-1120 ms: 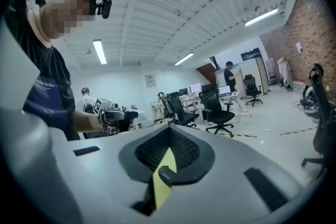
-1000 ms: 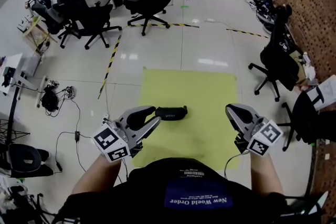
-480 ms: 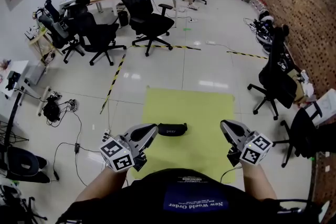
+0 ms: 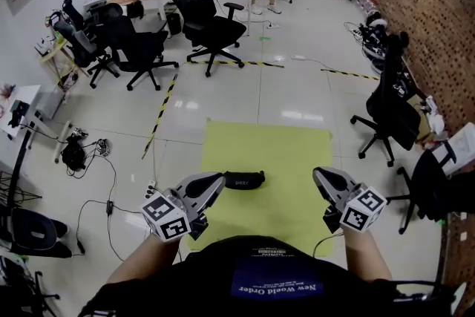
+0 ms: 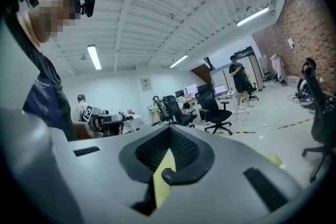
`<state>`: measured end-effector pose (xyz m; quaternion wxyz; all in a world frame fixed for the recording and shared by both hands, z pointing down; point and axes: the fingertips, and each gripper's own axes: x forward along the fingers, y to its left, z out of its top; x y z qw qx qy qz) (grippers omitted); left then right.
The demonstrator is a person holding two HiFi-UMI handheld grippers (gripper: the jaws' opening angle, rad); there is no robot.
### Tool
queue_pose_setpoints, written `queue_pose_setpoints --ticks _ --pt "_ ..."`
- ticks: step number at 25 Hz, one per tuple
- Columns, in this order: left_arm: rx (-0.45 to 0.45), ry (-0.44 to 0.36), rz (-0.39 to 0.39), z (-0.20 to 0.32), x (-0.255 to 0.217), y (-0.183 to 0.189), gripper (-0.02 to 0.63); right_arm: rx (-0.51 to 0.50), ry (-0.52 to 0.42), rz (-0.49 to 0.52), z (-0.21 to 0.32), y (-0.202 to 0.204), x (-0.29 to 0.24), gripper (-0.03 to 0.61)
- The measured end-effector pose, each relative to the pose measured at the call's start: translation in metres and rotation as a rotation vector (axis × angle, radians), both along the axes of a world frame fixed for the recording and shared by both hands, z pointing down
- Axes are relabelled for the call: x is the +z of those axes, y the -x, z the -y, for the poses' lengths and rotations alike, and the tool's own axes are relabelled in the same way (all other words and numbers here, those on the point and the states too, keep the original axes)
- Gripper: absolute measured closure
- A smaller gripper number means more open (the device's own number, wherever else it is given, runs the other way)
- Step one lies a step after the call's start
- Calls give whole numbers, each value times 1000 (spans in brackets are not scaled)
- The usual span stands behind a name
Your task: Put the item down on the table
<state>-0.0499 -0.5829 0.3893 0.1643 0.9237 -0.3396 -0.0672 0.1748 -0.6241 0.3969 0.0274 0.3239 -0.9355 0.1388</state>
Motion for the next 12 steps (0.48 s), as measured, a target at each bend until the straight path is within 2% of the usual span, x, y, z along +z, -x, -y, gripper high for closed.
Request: queue_pose_setpoints --ticks 12 --pt "7 -2 10 -4 -2 -3 607 -7 -18 -12 -5 -5 -5 592"
